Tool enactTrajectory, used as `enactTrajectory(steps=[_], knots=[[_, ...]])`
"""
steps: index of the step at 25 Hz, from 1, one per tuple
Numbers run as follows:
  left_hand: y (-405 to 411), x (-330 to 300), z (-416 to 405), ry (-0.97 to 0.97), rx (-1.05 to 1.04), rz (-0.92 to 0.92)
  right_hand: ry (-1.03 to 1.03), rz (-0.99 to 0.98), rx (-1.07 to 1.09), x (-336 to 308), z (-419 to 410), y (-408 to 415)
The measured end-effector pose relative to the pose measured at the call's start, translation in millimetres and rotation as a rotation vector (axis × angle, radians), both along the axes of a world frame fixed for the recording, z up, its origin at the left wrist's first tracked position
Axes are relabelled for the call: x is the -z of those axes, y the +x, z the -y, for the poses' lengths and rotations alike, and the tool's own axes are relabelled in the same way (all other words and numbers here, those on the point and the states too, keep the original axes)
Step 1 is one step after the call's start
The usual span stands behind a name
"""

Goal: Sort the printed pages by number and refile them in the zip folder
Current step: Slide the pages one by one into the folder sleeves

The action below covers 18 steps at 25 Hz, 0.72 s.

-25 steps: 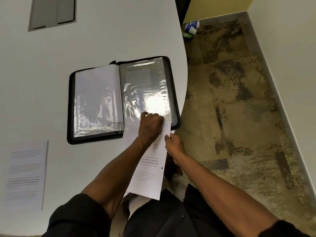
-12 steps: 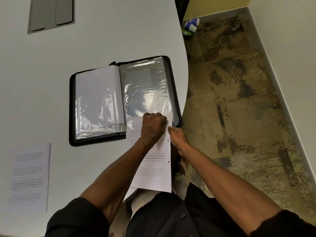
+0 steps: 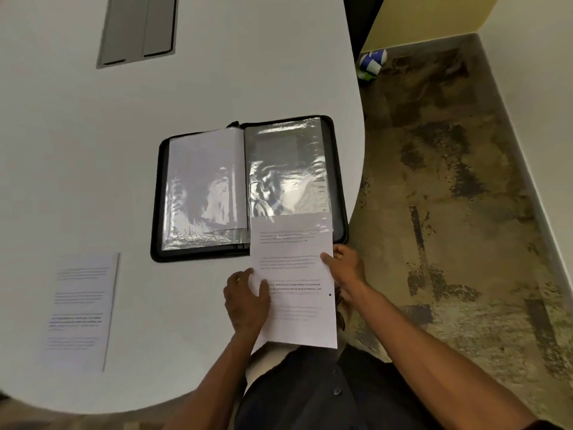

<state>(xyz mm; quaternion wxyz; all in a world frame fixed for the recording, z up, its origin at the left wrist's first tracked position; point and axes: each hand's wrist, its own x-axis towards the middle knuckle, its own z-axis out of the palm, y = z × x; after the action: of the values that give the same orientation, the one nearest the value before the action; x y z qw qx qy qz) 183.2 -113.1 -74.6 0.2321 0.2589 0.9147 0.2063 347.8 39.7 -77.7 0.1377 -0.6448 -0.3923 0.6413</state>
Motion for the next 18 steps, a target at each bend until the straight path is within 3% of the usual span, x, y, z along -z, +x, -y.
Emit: enactTrajectory(steps=[4, 7, 10, 13, 15, 18], knots=[[-12, -5, 26, -0.058, 0.009, 0.111, -0.063, -0.045, 0.079, -7, -14, -10], [-14, -11, 17, -0.035, -0.063, 0.188, -0.029, 0.051, -0.051, -10, 1, 7], [-14, -16, 9, 0.052, -0.226, 0.275, -0.189, 0.103, -0.214, -6, 32, 33], [-18, -30, 3, 0.162, -0.325, 0.345, -0.110, 0.100, -0.278, -6, 40, 35], [-24, -37, 1, 0.189, -0.236, 0.295, -0.050, 0.097, -0.230, -9, 30, 24], [-33, -39, 5, 0.190, 0.076, 0.196, -0.036, 0.053, -0.152, -12, 18, 7]])
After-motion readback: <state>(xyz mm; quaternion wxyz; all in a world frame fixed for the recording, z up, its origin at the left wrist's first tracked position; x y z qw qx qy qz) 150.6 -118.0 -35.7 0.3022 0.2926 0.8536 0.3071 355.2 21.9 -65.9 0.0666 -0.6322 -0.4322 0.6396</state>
